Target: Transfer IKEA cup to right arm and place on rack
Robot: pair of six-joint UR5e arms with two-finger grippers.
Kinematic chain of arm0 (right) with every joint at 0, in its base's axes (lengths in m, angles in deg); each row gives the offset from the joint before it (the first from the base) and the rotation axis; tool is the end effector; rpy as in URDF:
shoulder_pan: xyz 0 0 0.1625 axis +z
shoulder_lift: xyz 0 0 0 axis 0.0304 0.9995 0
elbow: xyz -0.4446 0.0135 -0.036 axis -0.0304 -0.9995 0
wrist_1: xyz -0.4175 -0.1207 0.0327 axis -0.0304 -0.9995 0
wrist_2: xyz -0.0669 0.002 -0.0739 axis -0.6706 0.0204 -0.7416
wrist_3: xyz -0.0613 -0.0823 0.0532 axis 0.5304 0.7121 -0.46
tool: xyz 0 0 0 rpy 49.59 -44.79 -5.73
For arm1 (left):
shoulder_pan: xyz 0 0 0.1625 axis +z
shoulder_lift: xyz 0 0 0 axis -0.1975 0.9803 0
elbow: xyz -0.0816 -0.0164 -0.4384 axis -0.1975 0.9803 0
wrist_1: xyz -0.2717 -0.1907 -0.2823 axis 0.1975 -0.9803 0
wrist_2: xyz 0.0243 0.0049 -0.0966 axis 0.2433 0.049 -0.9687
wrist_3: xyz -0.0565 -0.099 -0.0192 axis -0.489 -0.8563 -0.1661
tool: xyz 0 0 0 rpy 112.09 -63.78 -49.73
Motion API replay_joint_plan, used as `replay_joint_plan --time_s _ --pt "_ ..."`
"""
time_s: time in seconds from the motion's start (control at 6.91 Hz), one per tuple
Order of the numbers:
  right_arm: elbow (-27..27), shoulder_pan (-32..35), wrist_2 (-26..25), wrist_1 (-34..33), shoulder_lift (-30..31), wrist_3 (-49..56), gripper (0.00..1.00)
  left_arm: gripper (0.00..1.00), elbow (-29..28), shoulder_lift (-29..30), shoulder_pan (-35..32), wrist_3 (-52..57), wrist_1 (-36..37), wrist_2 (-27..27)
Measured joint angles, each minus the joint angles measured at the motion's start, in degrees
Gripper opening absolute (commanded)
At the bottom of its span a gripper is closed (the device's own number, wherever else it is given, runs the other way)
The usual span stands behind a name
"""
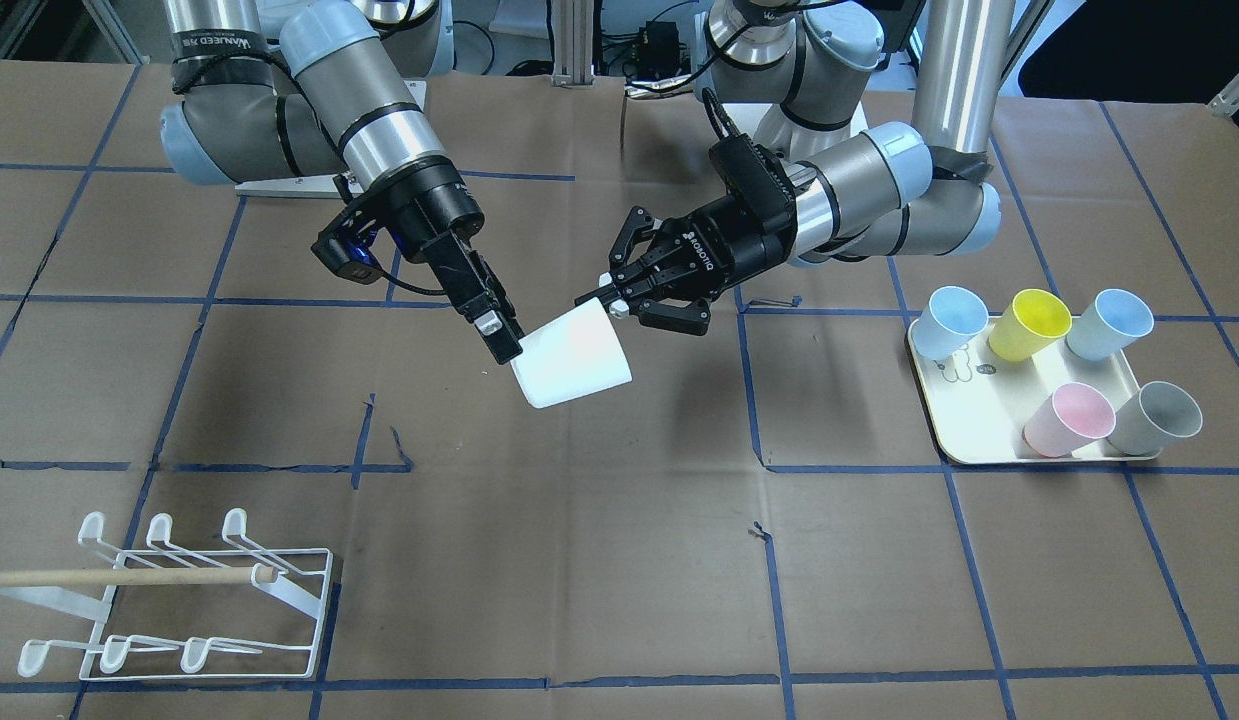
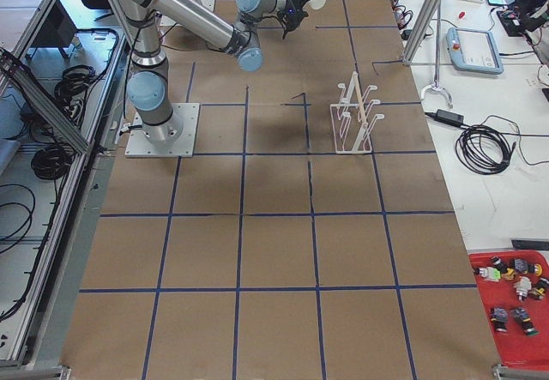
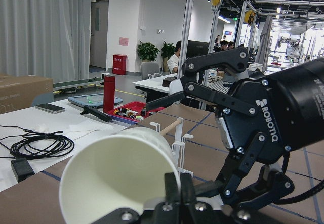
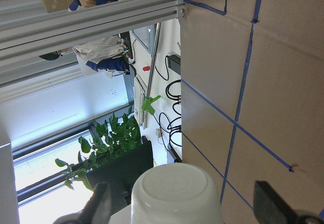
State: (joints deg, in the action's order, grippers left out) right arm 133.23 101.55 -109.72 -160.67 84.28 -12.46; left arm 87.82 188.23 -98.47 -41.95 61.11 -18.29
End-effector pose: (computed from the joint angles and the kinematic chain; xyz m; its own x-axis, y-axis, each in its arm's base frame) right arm 0.2648 -0.4773 0.3539 0.0478 0.5035 -0.8627 0.8440 0.4416 0.3045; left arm -0.2147 -0.4839 0.3294 -0.4386 0.8923 0.1072 0.0808 0.1579 -0.9841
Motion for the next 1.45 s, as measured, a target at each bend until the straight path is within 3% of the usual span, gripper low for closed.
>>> replay_joint_plan --time_s 1.45 --pt "-4.81 1.95 -0.09 0.29 -3.68 0.15 0.99 0.04 0.0 -0.17 -0.06 -0.26 -0.08 0.0"
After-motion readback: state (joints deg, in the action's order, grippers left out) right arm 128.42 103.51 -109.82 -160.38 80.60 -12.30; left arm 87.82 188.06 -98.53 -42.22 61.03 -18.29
